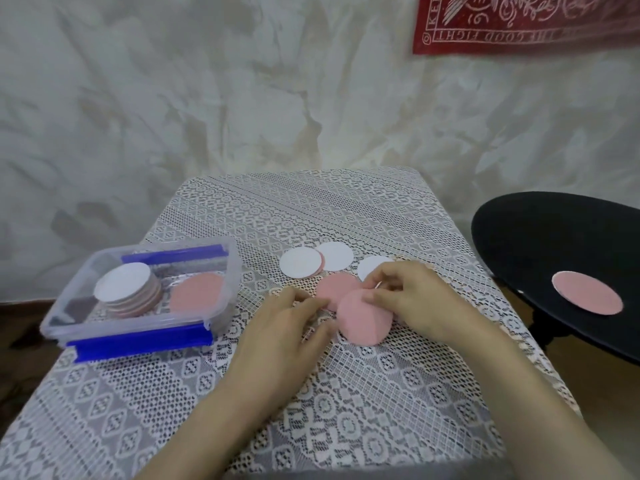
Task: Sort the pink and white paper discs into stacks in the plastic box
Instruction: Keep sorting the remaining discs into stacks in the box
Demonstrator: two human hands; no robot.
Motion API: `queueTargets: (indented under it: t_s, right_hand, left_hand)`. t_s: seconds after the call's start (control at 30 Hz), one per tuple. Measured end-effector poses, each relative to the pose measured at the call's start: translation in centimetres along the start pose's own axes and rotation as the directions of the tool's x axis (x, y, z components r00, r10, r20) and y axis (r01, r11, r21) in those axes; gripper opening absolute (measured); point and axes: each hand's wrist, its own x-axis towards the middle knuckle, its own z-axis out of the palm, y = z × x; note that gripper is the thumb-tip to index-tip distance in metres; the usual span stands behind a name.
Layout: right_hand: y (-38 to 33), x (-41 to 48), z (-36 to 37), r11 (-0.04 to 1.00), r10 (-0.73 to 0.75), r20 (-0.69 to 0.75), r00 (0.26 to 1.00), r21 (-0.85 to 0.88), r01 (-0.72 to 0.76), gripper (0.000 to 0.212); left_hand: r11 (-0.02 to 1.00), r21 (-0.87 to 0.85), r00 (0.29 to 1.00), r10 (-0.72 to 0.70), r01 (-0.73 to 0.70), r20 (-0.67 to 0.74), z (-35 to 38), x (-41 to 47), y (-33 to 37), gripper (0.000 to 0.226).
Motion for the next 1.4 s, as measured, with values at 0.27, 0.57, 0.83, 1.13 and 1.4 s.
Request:
queueTargets:
  t_s: [0.27, 0.57, 0.83, 1.13, 1.4]
  right_hand:
    - [-1.6, 0.2, 2.6, 0.956, -0.051, 0.153, 0.987, 0.292, 0.004, 0.006]
    - [-1.2, 2.6, 2.7, 0.89, -0.069, -0.074, 0.995, -0.455, 0.028, 0.044]
    - [-2.3, 3.0, 3.1, 0.88, -0.015, -0.051, 0.999, -0.475, -0.011, 0.045]
    - [-0.3, 1.8, 2.4, 0.984, -0.079, -0.157, 0.985, -0.168, 0.052, 0.015]
    - [-0.3, -0.1, 2.9, 0.989, -0.087, 0.015, 0.996, 0.117, 0.085, 0.01]
  left_hand:
    - [0.8, -0.573, 0.982, -0.182, 0.175, 0.047, -1.2, 0.3, -0.9, 0.008]
    - [0.729, -0.626, 0.957, -0.267, 0.276, 0.112, -1.3, 0.4, -2.0, 0.012]
    - [0.752, -0.589, 0.95, -0.293, 0.297, 0.106, -1.8, 0.0, -2.2, 0.016]
    - [0.703, -0.626, 0.936, -0.322, 0.338, 0.144, -1.9, -0.2, -1.8, 0.018]
    - [0.638, -0.702, 0.946, -0.263, 0.317, 0.188, -1.8, -0.3, -1.3, 0.025]
